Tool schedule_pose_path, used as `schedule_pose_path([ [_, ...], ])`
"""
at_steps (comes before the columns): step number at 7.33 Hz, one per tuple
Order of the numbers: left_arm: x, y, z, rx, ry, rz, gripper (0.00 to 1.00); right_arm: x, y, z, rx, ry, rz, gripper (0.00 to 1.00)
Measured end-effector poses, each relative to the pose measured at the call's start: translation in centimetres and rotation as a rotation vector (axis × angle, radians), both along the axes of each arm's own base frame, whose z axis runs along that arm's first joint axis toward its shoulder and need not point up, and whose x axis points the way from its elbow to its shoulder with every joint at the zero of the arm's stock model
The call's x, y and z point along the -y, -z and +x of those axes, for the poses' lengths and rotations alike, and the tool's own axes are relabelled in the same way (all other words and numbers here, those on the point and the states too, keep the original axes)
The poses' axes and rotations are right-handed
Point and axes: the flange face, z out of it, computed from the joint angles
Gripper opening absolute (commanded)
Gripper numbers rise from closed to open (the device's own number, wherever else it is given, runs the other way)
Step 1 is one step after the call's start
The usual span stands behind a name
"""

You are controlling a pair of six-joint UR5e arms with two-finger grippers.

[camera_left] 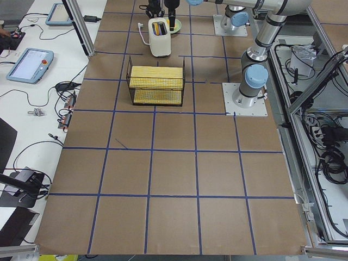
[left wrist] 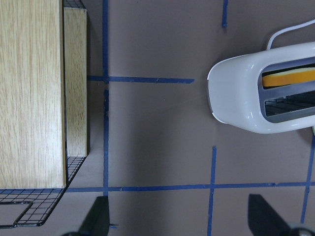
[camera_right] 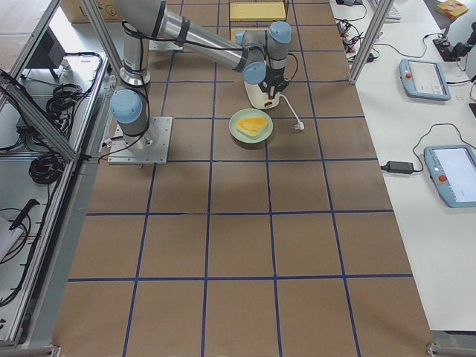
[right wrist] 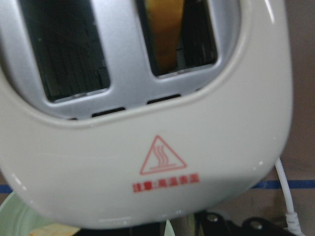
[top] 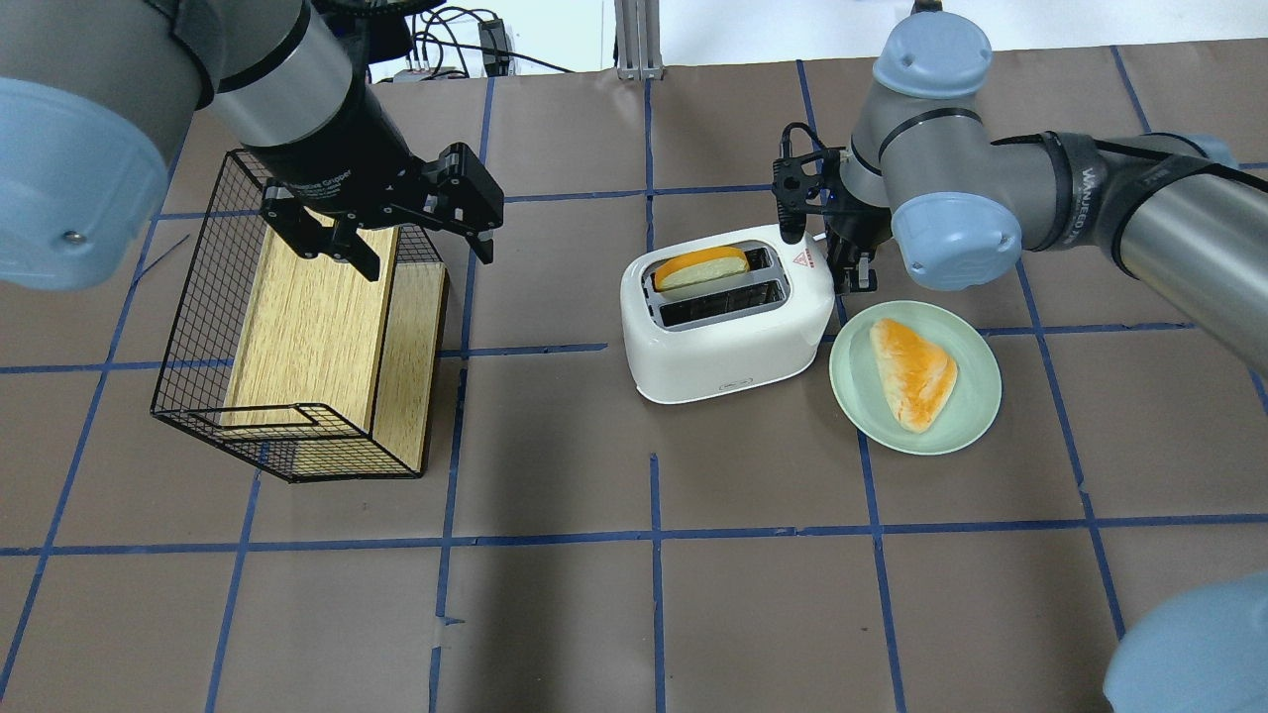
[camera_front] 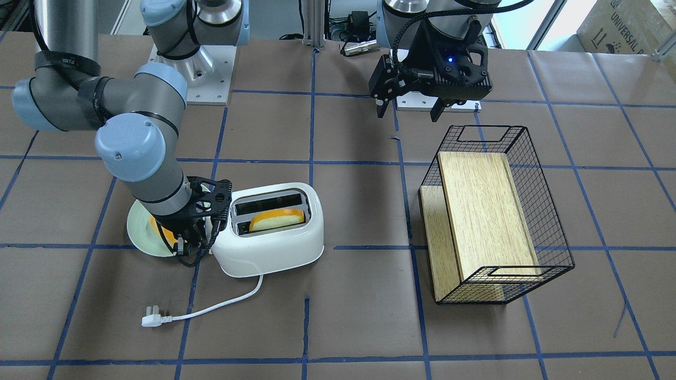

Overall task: Press toaster with right arm
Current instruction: 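Press the toaster lever down with the closed right gripper, then lift the right gripper up off the toaster lever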

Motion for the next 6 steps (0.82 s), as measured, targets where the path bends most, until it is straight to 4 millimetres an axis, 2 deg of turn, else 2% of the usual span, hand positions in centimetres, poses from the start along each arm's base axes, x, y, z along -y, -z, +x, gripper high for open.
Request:
schedule_pose_path([
  [6, 0.0, -0.01, 0.0, 0.0, 0.0, 0.0, 1.0, 0.02, 0.46, -0.07, -0.001, 0.006, 0.008, 0.31],
])
